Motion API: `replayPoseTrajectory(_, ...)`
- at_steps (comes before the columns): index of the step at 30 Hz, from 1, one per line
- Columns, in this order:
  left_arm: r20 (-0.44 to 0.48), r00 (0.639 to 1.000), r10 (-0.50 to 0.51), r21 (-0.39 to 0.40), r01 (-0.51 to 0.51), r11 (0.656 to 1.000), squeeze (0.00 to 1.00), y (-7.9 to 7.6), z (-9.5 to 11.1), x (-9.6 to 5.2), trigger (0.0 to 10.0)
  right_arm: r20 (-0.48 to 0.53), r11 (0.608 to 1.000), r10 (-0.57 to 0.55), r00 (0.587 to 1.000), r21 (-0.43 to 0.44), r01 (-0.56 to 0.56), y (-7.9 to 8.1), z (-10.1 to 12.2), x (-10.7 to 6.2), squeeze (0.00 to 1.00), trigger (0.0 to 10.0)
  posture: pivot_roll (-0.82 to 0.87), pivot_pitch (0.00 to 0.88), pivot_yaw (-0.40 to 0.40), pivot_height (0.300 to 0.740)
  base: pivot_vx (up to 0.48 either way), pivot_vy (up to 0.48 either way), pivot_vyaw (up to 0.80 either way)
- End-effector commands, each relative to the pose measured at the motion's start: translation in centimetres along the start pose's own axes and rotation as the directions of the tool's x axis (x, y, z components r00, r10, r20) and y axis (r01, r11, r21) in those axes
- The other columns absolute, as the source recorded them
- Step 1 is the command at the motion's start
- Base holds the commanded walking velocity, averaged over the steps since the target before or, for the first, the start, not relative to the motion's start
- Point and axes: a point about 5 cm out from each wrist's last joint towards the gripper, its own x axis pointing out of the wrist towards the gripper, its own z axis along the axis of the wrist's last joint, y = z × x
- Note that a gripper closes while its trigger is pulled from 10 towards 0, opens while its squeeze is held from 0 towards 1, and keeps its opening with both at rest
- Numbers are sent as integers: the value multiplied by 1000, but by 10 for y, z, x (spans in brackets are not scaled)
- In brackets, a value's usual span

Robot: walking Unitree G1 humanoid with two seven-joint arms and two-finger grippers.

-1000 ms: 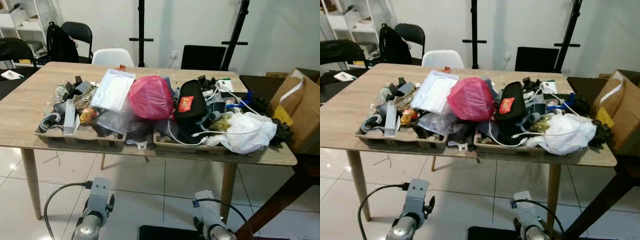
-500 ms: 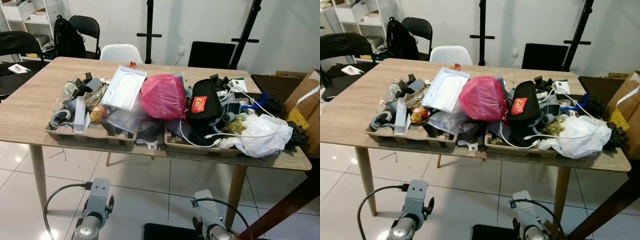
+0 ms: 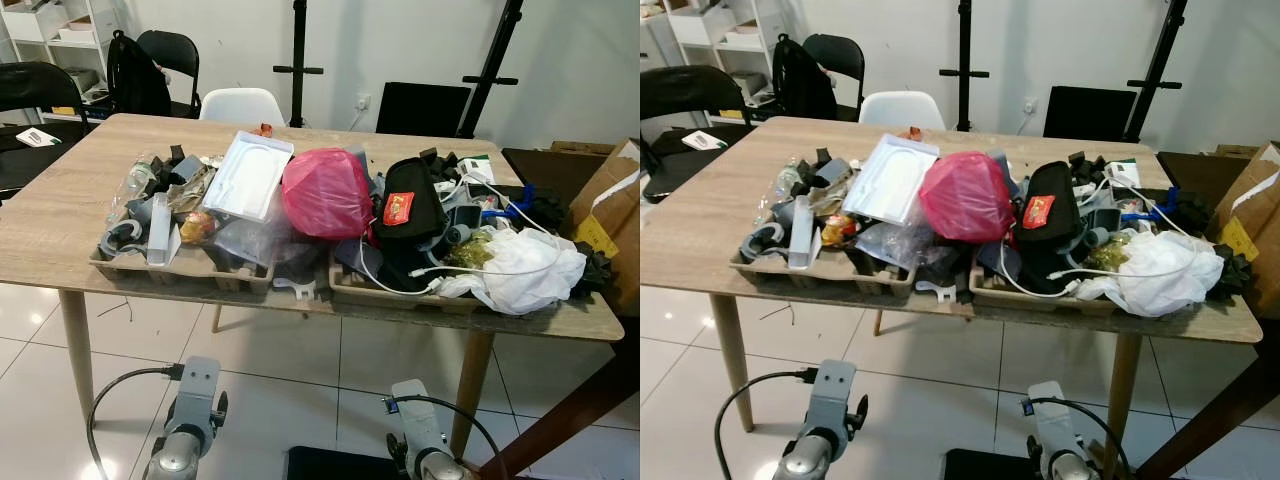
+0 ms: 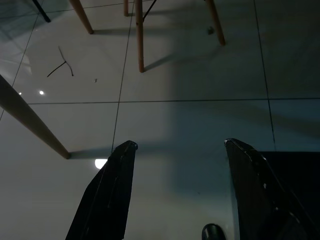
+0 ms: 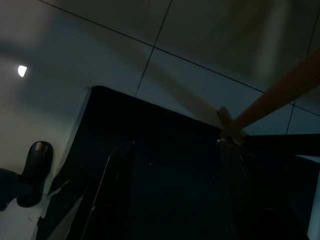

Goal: Picking trash to rubbish bin

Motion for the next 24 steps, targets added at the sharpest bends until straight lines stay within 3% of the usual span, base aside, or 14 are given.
replayPoseTrajectory(1,-6,1000,12,-2,-12,1000,0,2,-3,-1,10000,-20,1000,-2,1000,6,2,0,-5,-1,0,10000,8,45,-9,740,0,0,0)
replayPoseTrajectory(7,-4,1000,13,-3,-13,1000,0,3,-2,-1,10000,1,1000,-20,1000,-12,20,-2,-1,0,0,10000,9,43,-9,740,0,0,0)
replayPoseTrajectory(12,4,1000,17,-7,-17,1000,0,3,-1,-1,10000,78,996,-88,993,-21,90,-11,14,1,0,10000,12,42,-9,740,0,0,0)
replayPoseTrajectory(13,28,999,17,-18,-17,1000,0,4,3,-1,10000,275,937,-349,896,90,338,-53,60,-1,0,10000,5,42,-3,740,0,0,0)
replayPoseTrajectory(14,28,999,17,-18,-17,1000,0,4,3,-1,10000,275,937,-349,896,90,338,-53,60,-1,0,10000,5,42,-3,740,0,0,0)
replayPoseTrajectory(16,38,999,12,-21,-11,1000,0,5,4,0,10000,397,841,-541,741,257,477,-91,108,-12,0,10000,-5,40,2,740,0,0,0)
replayPoseTrajectory(18,35,999,-3,-16,4,1000,0,4,4,0,10000,444,798,-603,663,345,494,-108,139,-19,0,10000,-7,40,3,740,0,0,0)
replayPoseTrajectory(21,38,999,-23,-7,24,1000,0,1,5,0,10000,442,785,-617,651,404,469,-116,159,-22,0,10000,-15,38,4,740,0,0,0)
replayPoseTrajectory(24,40,998,-38,3,38,999,0,-1,4,0,10000,421,796,-596,683,422,434,-116,166,-19,0,10000,-15,36,0,740,0,0,0)
